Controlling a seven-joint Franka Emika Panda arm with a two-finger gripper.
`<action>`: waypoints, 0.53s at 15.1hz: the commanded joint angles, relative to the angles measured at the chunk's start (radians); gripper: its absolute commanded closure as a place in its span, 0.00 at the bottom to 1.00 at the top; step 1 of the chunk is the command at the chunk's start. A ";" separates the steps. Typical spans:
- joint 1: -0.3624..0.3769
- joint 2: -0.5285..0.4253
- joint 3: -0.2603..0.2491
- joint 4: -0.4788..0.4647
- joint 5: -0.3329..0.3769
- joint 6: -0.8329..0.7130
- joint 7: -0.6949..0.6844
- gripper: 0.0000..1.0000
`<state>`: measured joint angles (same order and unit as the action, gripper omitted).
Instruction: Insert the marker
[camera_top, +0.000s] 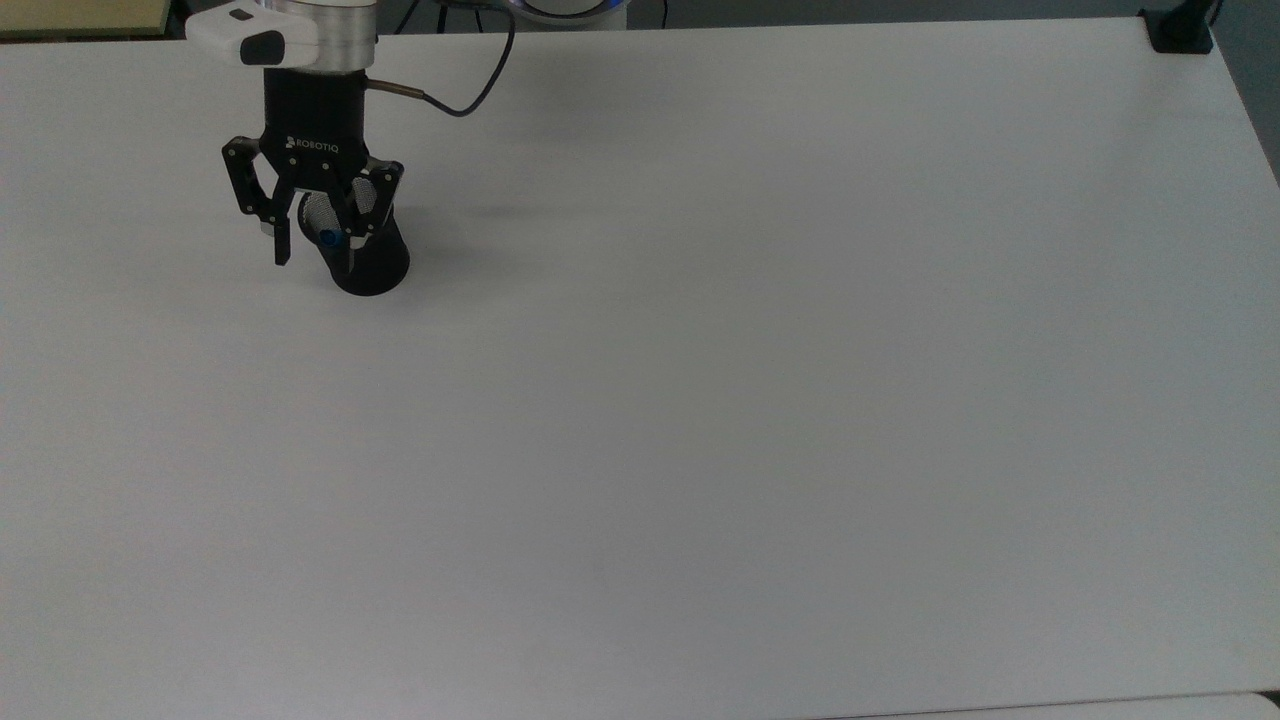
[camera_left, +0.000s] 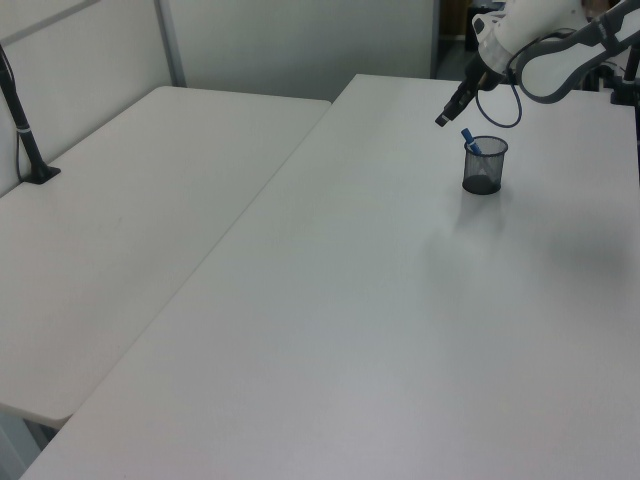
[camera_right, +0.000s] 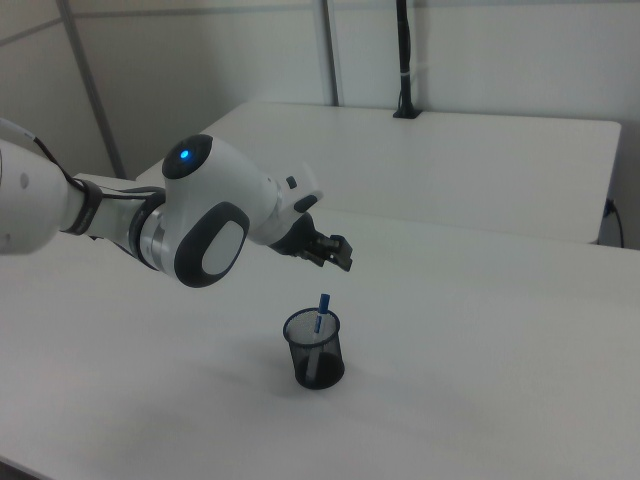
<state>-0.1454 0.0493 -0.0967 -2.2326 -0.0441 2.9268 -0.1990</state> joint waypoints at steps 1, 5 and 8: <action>0.009 -0.032 0.000 0.022 0.016 -0.050 0.070 0.10; 0.009 -0.035 0.002 0.235 0.016 -0.456 0.153 0.00; 0.009 -0.034 0.006 0.390 0.018 -0.780 0.168 0.00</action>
<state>-0.1432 0.0179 -0.0964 -1.9837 -0.0432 2.4153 -0.0619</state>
